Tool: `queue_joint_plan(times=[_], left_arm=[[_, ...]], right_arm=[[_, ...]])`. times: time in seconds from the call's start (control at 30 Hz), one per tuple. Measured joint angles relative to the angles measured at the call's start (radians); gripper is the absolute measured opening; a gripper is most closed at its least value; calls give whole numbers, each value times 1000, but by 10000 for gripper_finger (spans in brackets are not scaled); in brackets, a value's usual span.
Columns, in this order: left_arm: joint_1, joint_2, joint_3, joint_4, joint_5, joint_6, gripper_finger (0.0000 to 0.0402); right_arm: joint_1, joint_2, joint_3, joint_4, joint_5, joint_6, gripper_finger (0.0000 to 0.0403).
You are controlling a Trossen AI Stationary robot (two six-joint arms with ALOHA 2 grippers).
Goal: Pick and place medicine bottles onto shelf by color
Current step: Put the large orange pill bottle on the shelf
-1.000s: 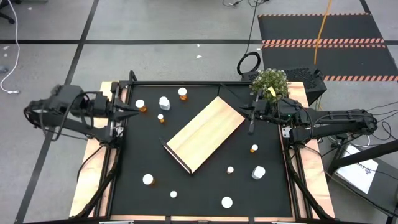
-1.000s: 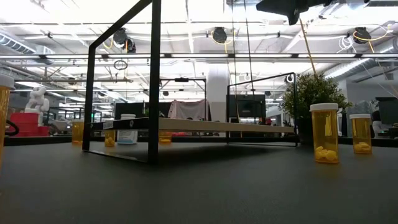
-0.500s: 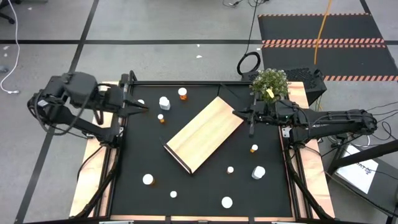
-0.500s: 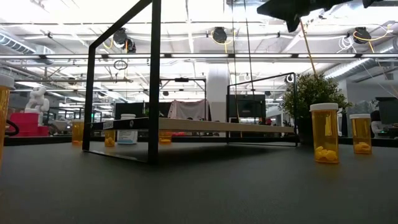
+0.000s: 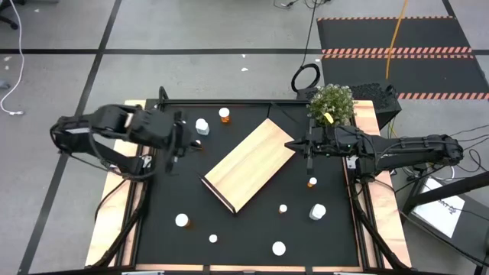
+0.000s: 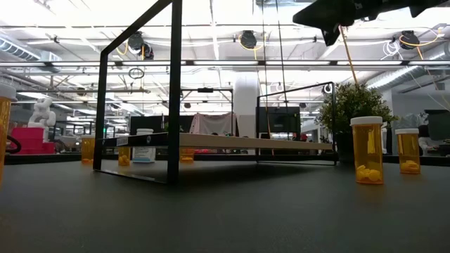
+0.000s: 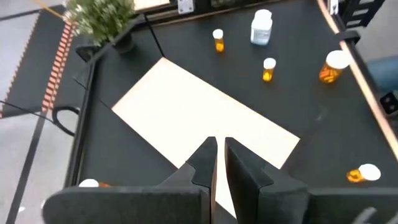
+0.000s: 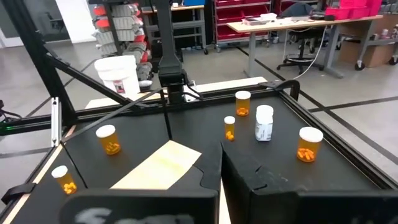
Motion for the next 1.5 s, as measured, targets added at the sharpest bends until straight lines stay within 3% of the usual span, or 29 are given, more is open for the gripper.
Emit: queue_joint_plan(times=[0.2,0.53,0.7,1.1,1.27,1.5], left_arm=[[0,0,-149,161,-2,32,35],[1,0,-283,430,-54,87,35],[1,0,-309,468,-54,82,35],[1,0,-310,469,-54,86,35],[1,5,-310,469,-54,81,35],[1,5,-310,461,-54,56,35]], right_arm=[[0,0,0,0,0,0,0],[0,0,0,0,0,0,0],[0,1,48,-87,-3,-5,0],[0,62,494,-608,3,-41,0],[0,73,506,-620,4,-53,0],[13,82,416,-585,5,-32,0]])
